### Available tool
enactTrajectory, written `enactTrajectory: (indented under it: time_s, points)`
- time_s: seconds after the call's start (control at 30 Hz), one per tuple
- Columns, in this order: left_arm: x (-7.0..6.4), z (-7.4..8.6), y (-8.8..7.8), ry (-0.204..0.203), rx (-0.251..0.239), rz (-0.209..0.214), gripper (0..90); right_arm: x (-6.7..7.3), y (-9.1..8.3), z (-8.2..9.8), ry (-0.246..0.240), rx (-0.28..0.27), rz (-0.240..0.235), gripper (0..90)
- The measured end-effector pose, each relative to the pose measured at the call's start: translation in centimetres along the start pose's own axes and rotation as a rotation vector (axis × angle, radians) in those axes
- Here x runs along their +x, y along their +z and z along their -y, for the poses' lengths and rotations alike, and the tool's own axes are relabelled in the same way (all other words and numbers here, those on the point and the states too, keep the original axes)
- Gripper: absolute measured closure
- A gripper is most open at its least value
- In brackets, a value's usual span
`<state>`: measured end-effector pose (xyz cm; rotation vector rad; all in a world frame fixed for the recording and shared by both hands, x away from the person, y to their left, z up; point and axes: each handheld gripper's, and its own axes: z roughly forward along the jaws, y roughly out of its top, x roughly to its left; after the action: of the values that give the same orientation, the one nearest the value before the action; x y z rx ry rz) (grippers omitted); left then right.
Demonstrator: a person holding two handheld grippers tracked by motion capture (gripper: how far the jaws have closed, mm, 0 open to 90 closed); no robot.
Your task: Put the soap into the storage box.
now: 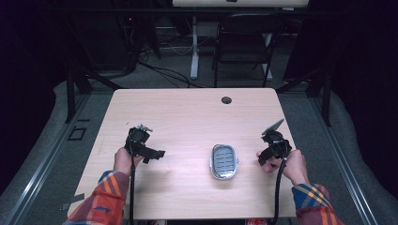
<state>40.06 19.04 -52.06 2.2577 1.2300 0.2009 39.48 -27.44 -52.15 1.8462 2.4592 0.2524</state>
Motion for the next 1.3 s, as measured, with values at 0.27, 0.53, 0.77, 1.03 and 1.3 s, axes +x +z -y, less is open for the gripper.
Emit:
enactTrajectory:
  time_s: [0.27, 0.53, 0.77, 1.03, 1.3]
  points:
    - [-0.1, -0.1, 0.1, 0.002, 0.003, 0.000, 0.0, 0.1, -1.2, -0.5, -0.027, 0.000, -0.005, 36.9]
    - [-0.1, -0.1, 0.1, 0.007, 0.003, 0.001, 0.0, 1.0, -2.4, -1.1, -0.054, -0.013, 0.003, 37.0]
    - [-0.1, -0.2, 0.2, 0.009, 0.004, 0.000, 0.0, 1.4, -2.7, -1.4, -0.092, 0.015, 0.005, 37.0]
    - [-0.2, -0.3, 0.3, 0.011, 0.006, 0.003, 0.0, 2.1, -3.5, -1.9, -0.104, -0.001, 0.000, 37.0]
    - [-0.2, -0.3, 0.3, 0.010, 0.005, 0.006, 0.0, 2.5, -4.4, -2.3, -0.131, 0.011, 0.004, 37.0]
